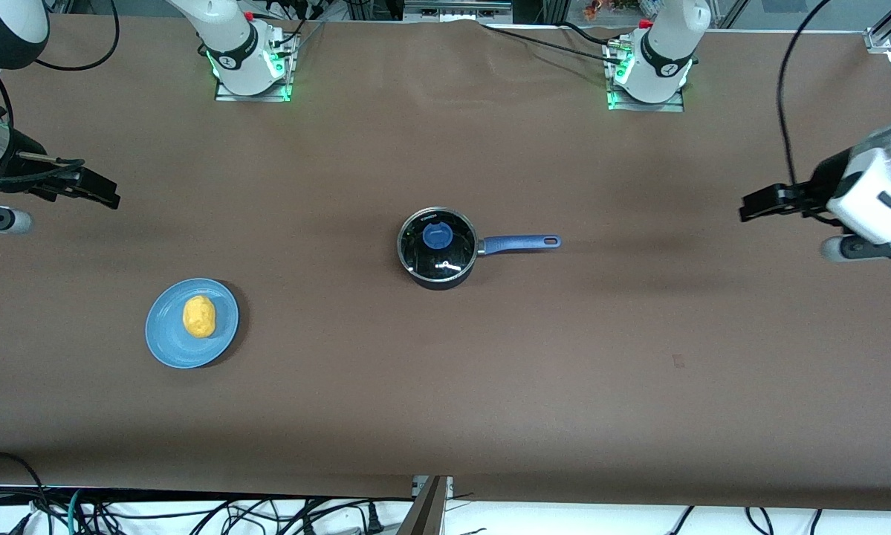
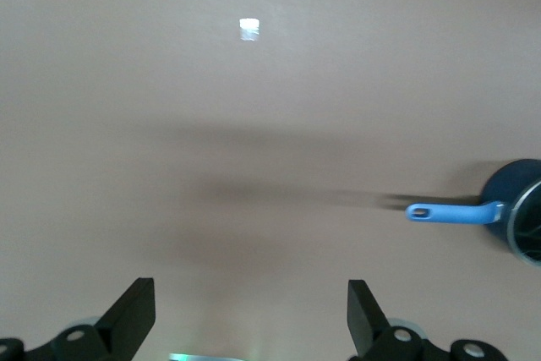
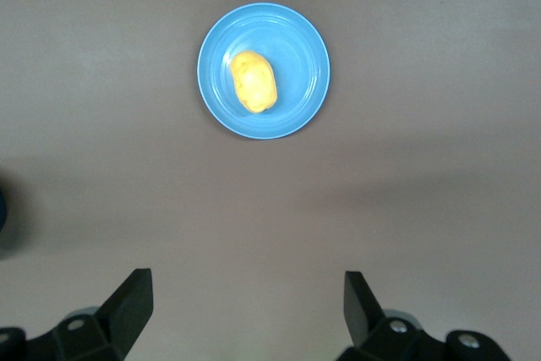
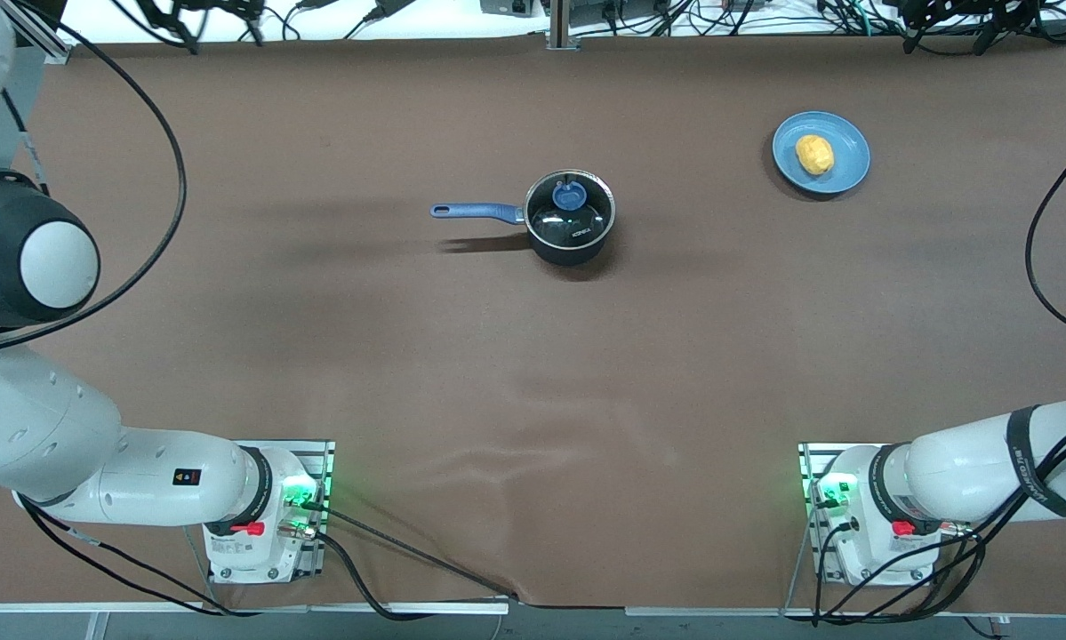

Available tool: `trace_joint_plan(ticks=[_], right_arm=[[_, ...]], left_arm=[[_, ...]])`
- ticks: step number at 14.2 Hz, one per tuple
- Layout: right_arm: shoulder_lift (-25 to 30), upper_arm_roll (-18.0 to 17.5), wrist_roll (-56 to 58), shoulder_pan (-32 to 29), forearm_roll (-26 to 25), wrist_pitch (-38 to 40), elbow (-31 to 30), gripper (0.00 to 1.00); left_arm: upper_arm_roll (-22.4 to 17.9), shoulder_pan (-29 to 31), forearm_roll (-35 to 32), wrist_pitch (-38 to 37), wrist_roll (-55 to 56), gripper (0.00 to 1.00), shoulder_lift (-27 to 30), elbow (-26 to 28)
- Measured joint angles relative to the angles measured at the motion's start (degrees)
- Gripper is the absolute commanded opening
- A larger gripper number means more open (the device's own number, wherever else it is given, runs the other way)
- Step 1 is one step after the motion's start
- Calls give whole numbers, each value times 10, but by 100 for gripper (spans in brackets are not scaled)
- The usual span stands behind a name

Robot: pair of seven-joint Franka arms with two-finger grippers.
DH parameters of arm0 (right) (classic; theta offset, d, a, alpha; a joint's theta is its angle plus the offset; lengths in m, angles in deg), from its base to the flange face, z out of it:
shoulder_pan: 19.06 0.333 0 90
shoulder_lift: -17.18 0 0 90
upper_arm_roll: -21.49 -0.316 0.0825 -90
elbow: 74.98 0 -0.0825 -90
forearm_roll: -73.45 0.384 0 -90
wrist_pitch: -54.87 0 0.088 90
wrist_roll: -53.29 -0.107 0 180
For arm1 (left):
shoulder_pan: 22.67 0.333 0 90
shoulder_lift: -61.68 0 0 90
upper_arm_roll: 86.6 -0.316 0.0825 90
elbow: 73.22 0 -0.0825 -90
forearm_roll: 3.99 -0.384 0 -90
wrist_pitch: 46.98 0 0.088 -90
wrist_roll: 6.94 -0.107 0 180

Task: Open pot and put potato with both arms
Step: 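Move the left gripper over the glass lid on the dark pot, then lower the left gripper and grasp the blue lid knob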

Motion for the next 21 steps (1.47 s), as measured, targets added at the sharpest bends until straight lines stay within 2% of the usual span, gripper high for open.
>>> trace_joint_plan(ticks=[3, 7, 10, 15, 21], right_arm=[[0, 0, 0, 0, 0, 0, 0, 100], [0, 0, 0, 0, 0, 0, 0, 100], [0, 0, 0, 0, 0, 0, 0, 100], [0, 0, 0, 0, 0, 0, 0, 100], [0, 0, 0, 0, 0, 0, 0, 100]], left_arm=[[11, -81, 16, 80, 112, 100, -32, 12], [17, -214, 16, 215, 310, 100, -119, 18], [17, -278, 16, 289, 393, 100, -175, 18], [14, -339, 9, 368, 455, 100, -228, 17], [14, -390, -21, 396, 517, 100, -262, 16]])
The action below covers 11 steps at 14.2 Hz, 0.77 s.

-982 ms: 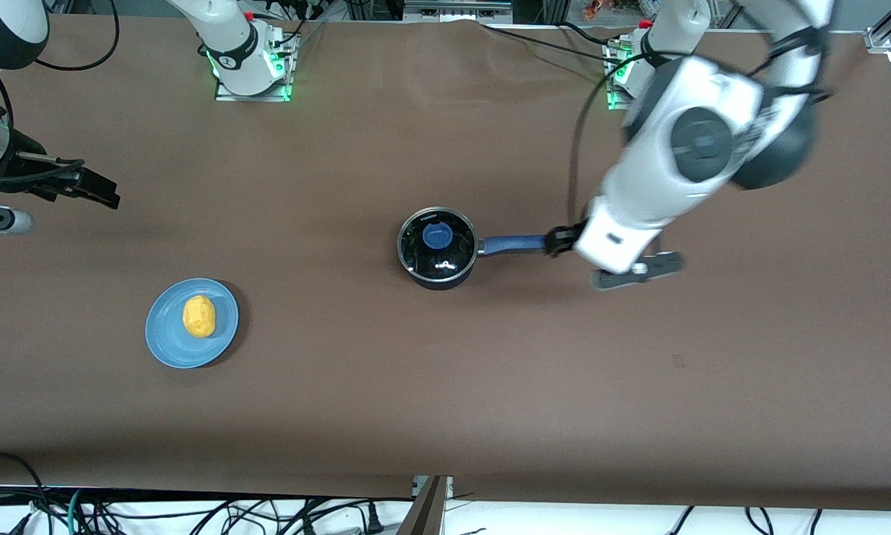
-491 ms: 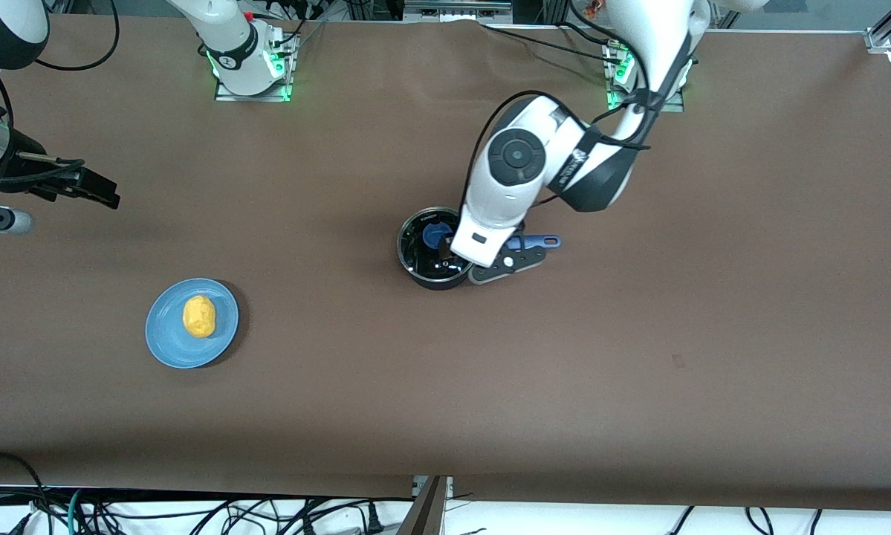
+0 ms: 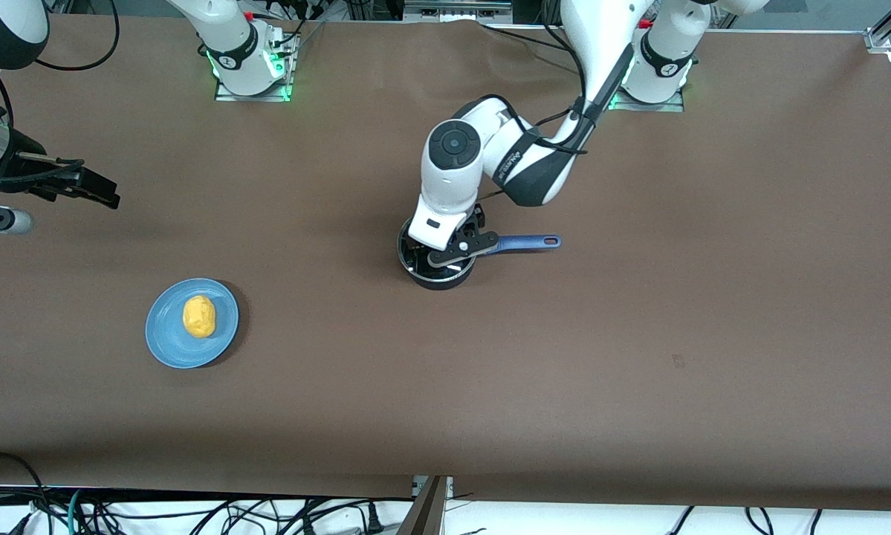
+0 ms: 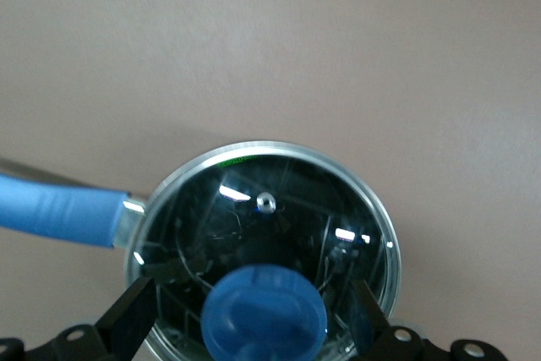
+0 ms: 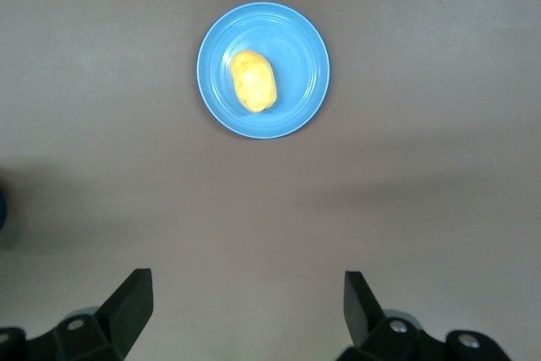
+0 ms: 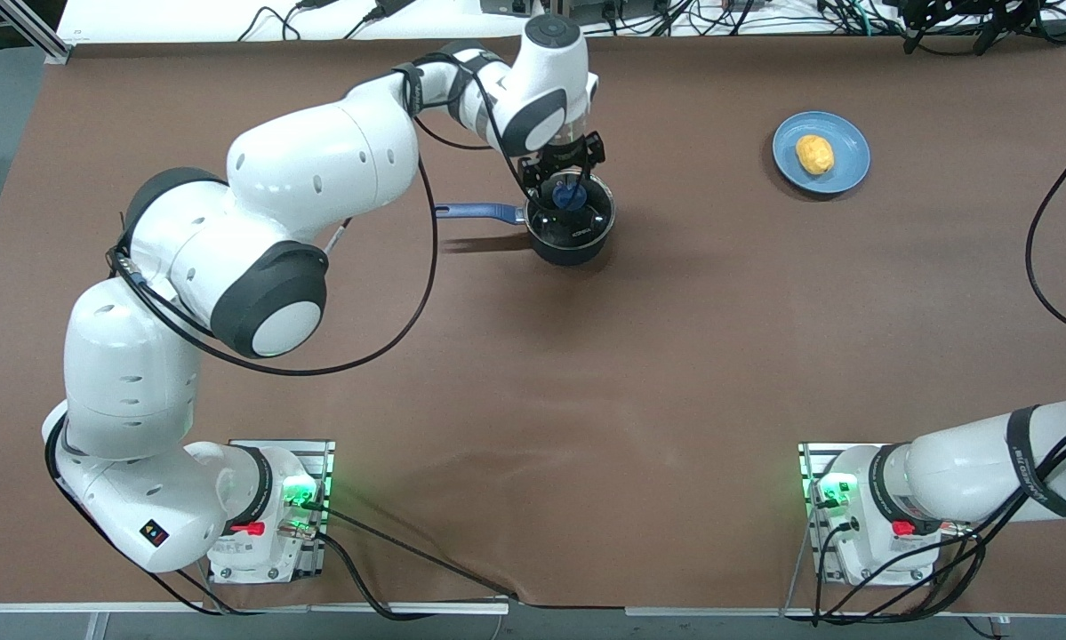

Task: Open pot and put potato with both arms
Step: 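Lower the left gripper and grasp the blue lid knob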

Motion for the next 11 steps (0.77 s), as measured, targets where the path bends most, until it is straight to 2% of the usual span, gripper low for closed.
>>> trace_joint_plan(ticks=[7, 8, 10, 11], right_arm=[[0, 0, 0, 0, 0, 0, 0, 100], [0, 0, 0, 0, 0, 0, 0, 100], [0, 0, 0, 0, 0, 0, 0, 100], [0, 0, 0, 0, 0, 0, 0, 100]], left_arm=[[0, -14, -23, 0, 41, 100, -11, 0], [0, -14, -23, 0, 45, 97, -12, -1], [0, -15, -23, 0, 52, 82, -14, -1], [0, -16, -23, 0, 54, 79, -14, -1]])
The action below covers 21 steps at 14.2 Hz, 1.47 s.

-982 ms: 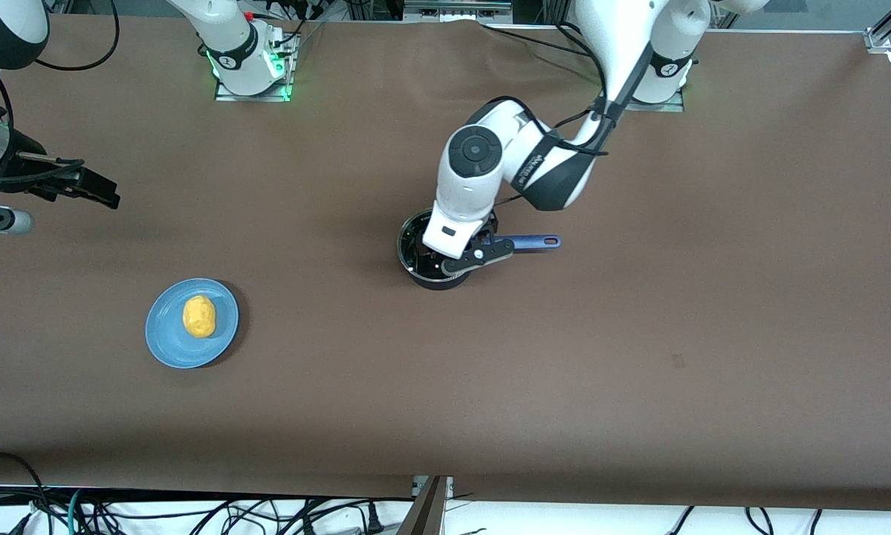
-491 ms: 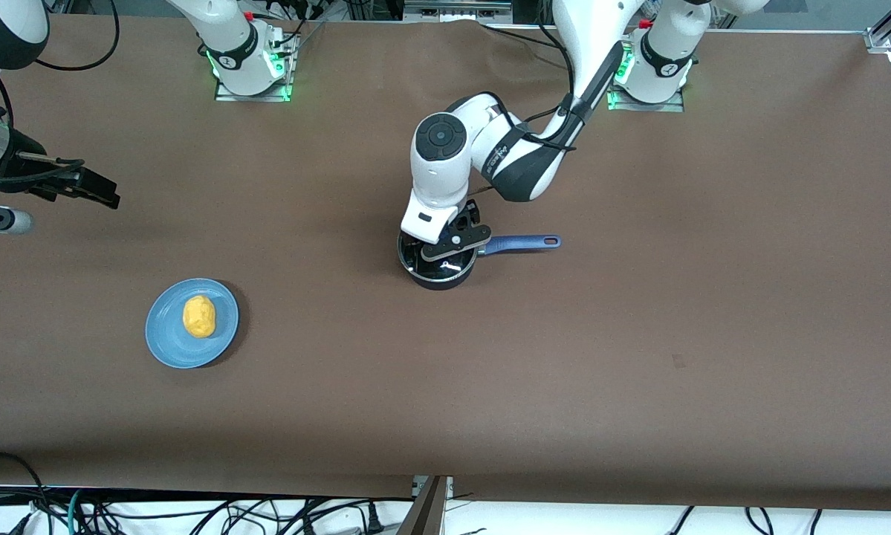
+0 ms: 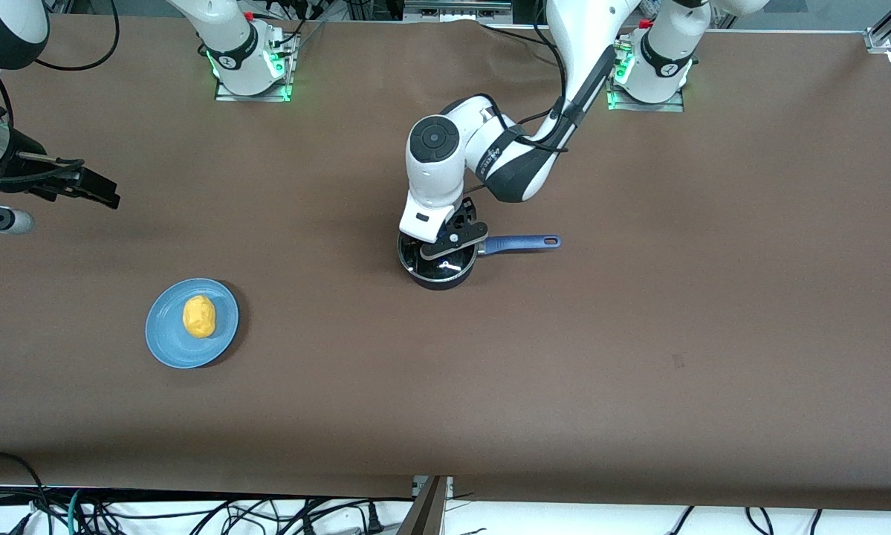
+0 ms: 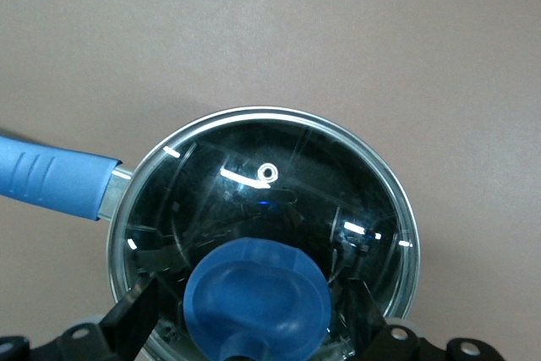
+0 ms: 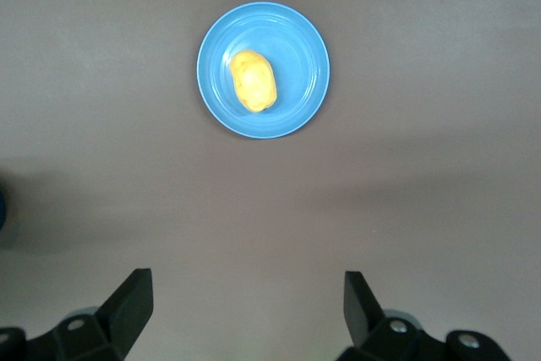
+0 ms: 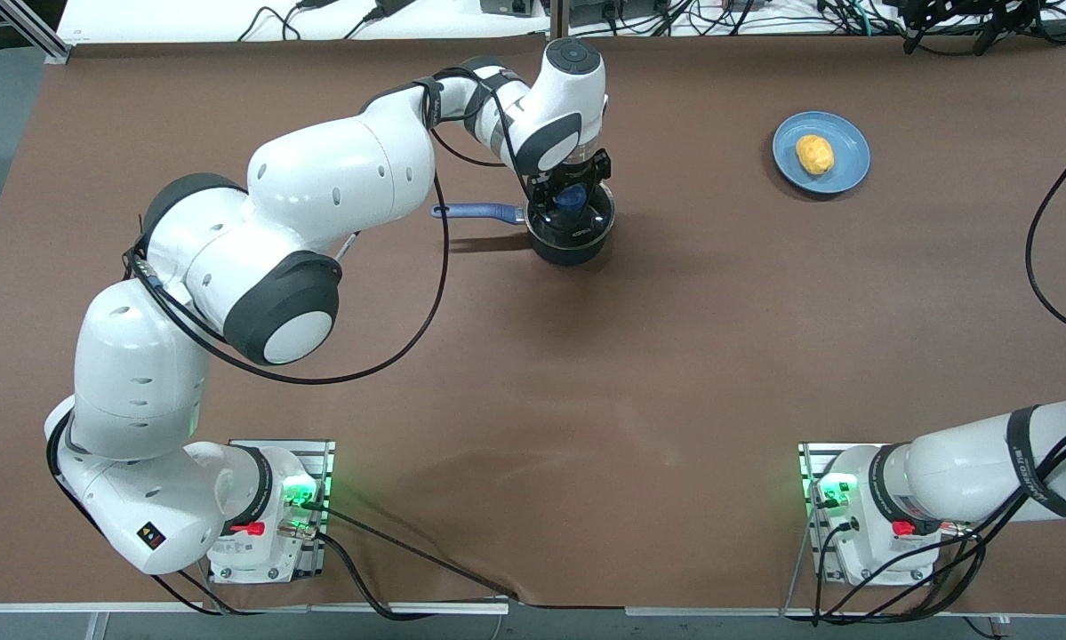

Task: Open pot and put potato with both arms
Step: 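Lower the left gripper and grasp the blue lid knob, then lift the glass lid off the pot and carry it aside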

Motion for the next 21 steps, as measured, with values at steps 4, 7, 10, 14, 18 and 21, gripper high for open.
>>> trace_joint_plan(ticks=[4, 7, 10, 14, 18, 21], right_arm=[[0, 0, 0, 0, 0, 2, 0, 100], [0, 0, 0, 0, 0, 2, 0, 100], [0, 0, 0, 0, 0, 2, 0, 100], [0, 0, 0, 0, 0, 2, 0, 100], [0, 0, -1, 0, 0, 2, 0, 100], [0, 0, -1, 0, 0, 6, 0, 100]], left_arm=[[0, -1, 0, 0, 2, 69, 0, -1], [-1, -1, 0, -1, 3, 66, 0, -3], [-3, 0, 0, -6, 3, 65, 1, -9], [-9, 30, 0, -42, -45, 62, 32, -23], [-14, 131, 6, -106, -222, 63, 77, -23], [-20, 224, 21, -136, -377, 63, 87, -18]])
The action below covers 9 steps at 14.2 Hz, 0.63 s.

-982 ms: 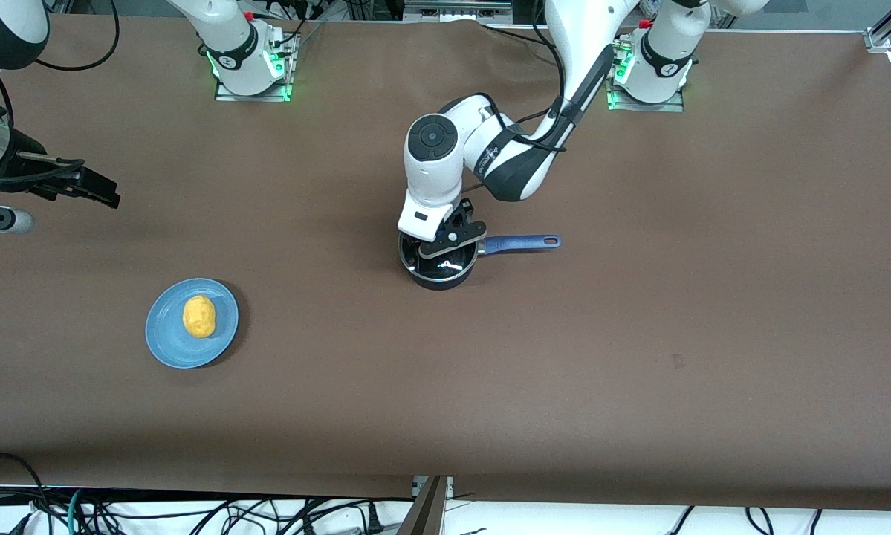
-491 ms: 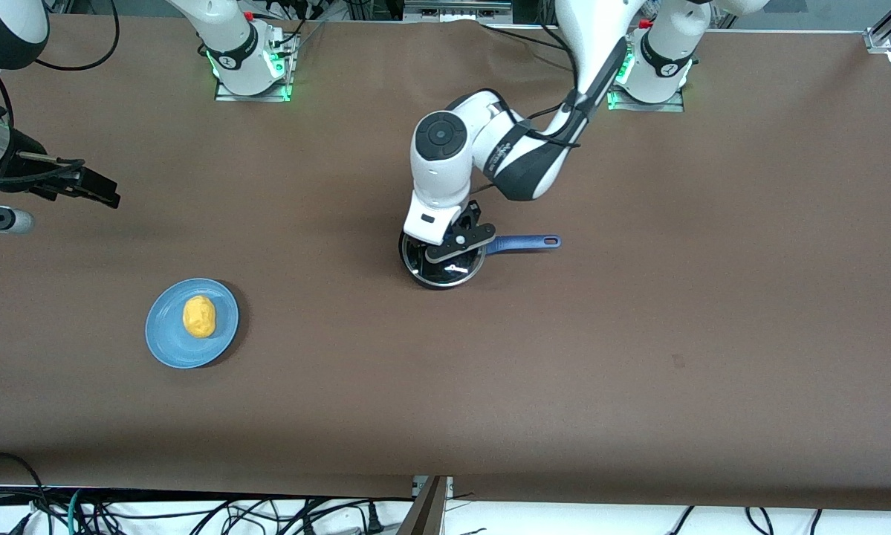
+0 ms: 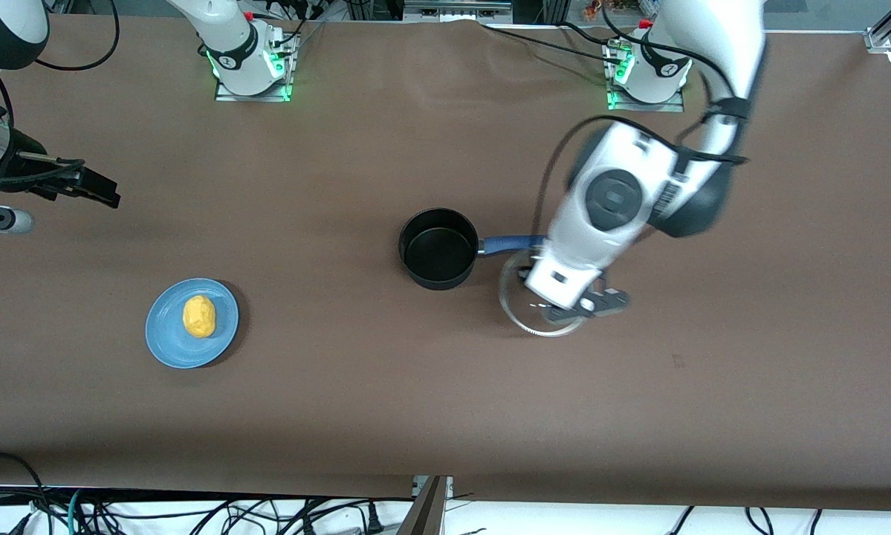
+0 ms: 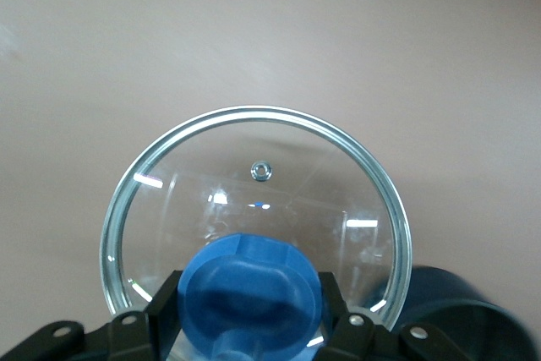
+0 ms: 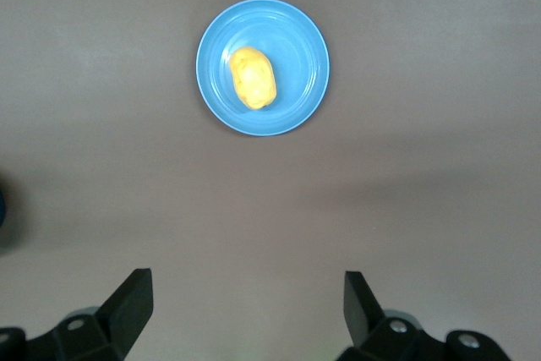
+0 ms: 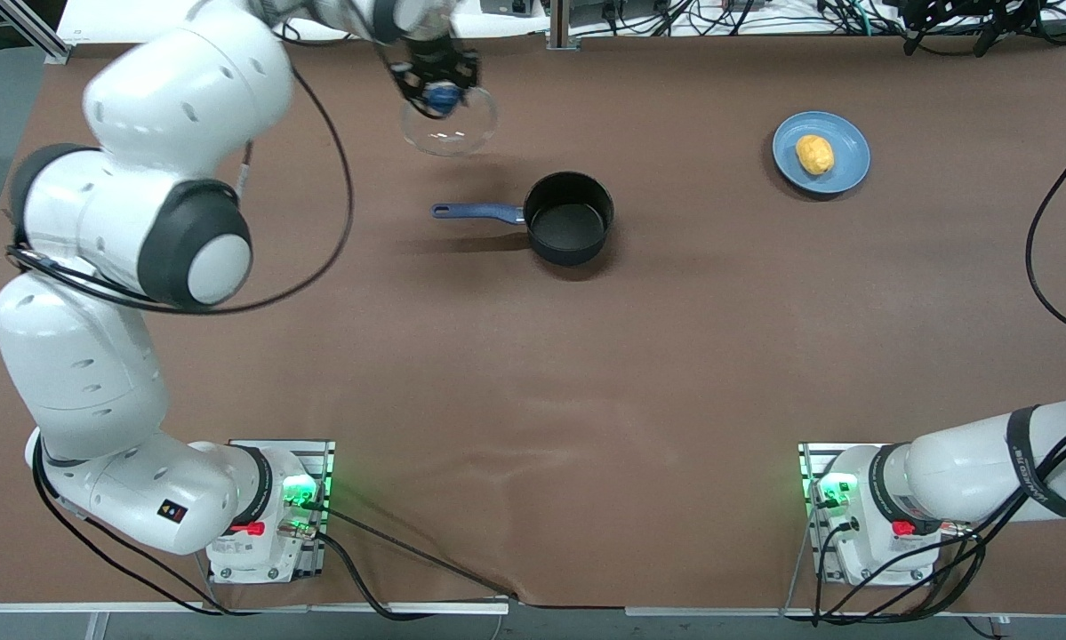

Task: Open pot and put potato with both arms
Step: 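Lift the glass lid off the pot and carry it aside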

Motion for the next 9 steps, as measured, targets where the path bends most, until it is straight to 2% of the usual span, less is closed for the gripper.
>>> trace_joint_plan(ticks=[2, 5, 9], right_arm=[[0, 0, 0, 0, 0, 1, 0, 100], [0, 0, 0, 0, 0, 2, 0, 100], [0, 0, 0, 0, 0, 2, 0, 100]], left_arm=[[-11, 57, 2, -10, -110, 63, 1, 14], [-53, 115, 6, -8, -264, 64, 1, 52], [-87, 168, 22, 88, -372, 65, 3, 143]])
